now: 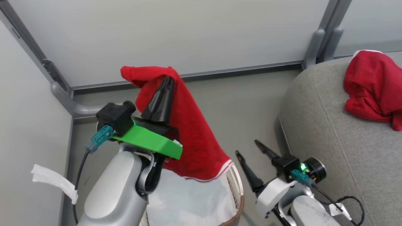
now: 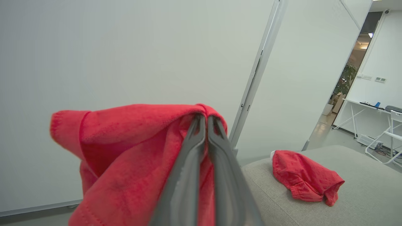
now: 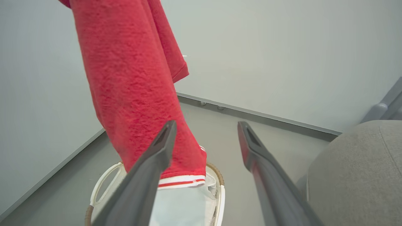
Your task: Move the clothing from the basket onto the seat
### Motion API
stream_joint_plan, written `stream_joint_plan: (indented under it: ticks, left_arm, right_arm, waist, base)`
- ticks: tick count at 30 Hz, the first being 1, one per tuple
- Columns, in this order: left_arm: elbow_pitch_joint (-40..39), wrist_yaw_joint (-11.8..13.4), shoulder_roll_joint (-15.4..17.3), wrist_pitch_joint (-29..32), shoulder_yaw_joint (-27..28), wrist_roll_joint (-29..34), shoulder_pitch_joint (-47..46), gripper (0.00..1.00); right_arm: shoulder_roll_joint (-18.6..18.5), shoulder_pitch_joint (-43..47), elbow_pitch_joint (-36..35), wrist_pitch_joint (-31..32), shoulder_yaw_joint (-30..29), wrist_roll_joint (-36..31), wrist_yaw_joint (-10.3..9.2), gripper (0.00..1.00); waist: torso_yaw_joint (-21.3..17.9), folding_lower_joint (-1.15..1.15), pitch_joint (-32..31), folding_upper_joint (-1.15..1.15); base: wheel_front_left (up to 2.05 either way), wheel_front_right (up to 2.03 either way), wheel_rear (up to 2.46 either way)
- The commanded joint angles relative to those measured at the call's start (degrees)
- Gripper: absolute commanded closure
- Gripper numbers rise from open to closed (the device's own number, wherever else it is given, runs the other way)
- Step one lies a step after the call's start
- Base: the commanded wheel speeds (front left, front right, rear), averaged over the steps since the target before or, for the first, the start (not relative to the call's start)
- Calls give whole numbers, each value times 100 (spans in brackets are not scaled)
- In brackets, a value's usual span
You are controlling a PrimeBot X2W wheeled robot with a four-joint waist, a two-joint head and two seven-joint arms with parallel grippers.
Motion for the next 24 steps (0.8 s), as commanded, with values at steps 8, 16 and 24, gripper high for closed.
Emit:
stream_joint_plan:
  ticks: [8, 16, 24]
  left_arm:
    - [-184, -10, -116, -4, -274, -1, -149, 100]
    - [-268, -10, -198, -4, -816, -134, -264, 100]
    - [-243, -10, -230, -4, -1221, -315, -354, 100]
  right_arm:
    - [-36, -656, 145, -1, 932, 76, -8, 0]
    - [-28, -1440, 654, -1, 1322, -101, -8, 0]
    - [-22, -1648, 1047, -1, 1462, 382, -8, 100]
  waist:
    - [422, 1, -75, 0]
    - [787, 1, -29, 0]
    - [1082, 1, 24, 0]
  base:
    - [0, 0, 0]
    - [0, 0, 0]
    - [0, 0, 0]
